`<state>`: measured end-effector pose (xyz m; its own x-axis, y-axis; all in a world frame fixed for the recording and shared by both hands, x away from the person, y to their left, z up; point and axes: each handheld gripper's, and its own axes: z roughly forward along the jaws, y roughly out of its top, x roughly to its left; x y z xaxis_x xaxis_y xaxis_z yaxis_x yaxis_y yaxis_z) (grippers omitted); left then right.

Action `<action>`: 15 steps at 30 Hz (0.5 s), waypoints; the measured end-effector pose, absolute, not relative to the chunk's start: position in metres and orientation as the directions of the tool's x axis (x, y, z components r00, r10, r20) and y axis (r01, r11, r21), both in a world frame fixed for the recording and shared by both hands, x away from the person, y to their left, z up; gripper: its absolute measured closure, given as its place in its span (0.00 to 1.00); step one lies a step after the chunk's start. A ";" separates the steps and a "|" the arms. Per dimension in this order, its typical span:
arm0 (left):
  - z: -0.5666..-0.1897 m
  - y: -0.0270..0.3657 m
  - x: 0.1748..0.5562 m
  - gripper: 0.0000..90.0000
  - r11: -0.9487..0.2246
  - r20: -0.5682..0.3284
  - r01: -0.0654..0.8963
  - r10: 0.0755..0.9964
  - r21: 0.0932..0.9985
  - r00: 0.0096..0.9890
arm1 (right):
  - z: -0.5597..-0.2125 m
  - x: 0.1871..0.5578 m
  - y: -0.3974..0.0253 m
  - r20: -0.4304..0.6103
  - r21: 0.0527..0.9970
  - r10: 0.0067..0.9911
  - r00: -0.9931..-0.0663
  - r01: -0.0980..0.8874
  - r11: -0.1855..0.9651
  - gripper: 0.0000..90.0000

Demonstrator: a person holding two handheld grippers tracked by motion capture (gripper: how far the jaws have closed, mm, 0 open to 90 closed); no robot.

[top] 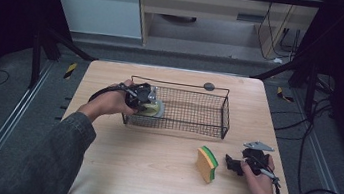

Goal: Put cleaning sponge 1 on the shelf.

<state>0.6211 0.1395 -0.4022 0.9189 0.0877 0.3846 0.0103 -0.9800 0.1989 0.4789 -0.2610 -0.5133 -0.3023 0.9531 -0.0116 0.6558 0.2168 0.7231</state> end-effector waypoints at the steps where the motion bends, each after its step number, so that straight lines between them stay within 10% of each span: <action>1: -0.402 0.139 0.622 0.79 -0.980 0.385 0.009 0.086 0.198 0.919 | -0.513 0.479 -0.261 -0.011 0.723 0.953 -0.303 0.656 0.217 0.01; 15: -0.409 0.138 0.624 0.78 -0.981 0.348 0.039 0.105 0.191 0.932 | -0.513 0.479 -0.261 -0.012 0.723 0.953 -0.302 0.656 0.217 0.01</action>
